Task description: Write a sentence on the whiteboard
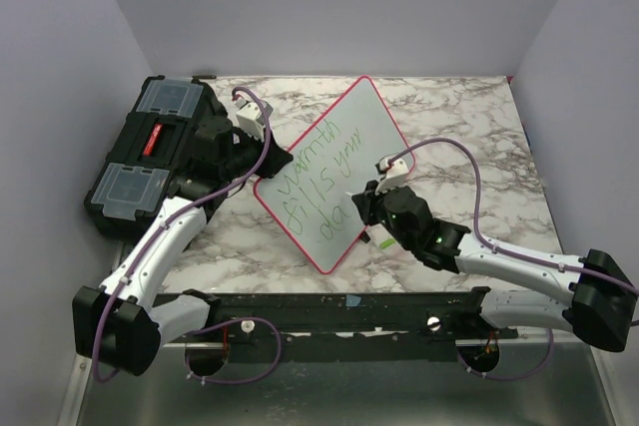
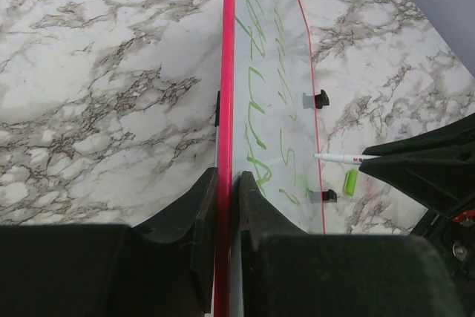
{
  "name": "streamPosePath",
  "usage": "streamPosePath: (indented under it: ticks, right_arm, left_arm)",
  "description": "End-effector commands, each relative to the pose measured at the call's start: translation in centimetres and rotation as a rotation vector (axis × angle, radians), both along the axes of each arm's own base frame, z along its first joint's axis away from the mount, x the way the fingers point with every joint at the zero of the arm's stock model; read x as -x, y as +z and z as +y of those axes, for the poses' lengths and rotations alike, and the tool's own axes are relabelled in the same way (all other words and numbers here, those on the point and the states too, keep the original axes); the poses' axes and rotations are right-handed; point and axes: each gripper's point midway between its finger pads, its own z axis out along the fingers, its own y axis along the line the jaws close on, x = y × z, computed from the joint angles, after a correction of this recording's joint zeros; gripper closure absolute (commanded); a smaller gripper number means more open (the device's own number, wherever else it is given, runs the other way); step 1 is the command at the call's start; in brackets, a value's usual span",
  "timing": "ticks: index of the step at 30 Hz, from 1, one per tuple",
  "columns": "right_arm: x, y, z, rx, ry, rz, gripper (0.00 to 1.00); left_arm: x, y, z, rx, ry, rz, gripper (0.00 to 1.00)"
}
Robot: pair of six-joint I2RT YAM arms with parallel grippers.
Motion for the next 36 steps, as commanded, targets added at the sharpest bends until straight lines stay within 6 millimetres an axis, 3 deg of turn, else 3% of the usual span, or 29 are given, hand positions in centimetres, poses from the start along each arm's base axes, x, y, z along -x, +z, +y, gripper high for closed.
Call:
streamPosePath:
  ticks: [1, 10, 29, 36]
  right_arm:
    - [0.9, -0.8, 0.8, -0.055, 0.064, 0.050, 0.99]
    - [0.6, -2.2, 0.2, -0.060, 0.063, 0.082, 0.99]
    - [-0.8, -1.4, 0.3, -0.105, 0.064, 0.071, 0.99]
    - [-0.8, -2.2, 0.2, -0.097, 0.061, 0.085, 0.99]
  left_arm:
    - [0.0, 0.4, 0.4, -0.037, -0.003, -0.068, 1.00]
    - [0.0, 0.3, 0.4, -0.036, -0.003, -0.066, 1.00]
    - [-0.2, 0.2, 0.3, -0.039, -0.004, -0.063, 1.00]
    - [-0.1, 0.4, 0.4, -0.038, -0.002, -0.067, 1.00]
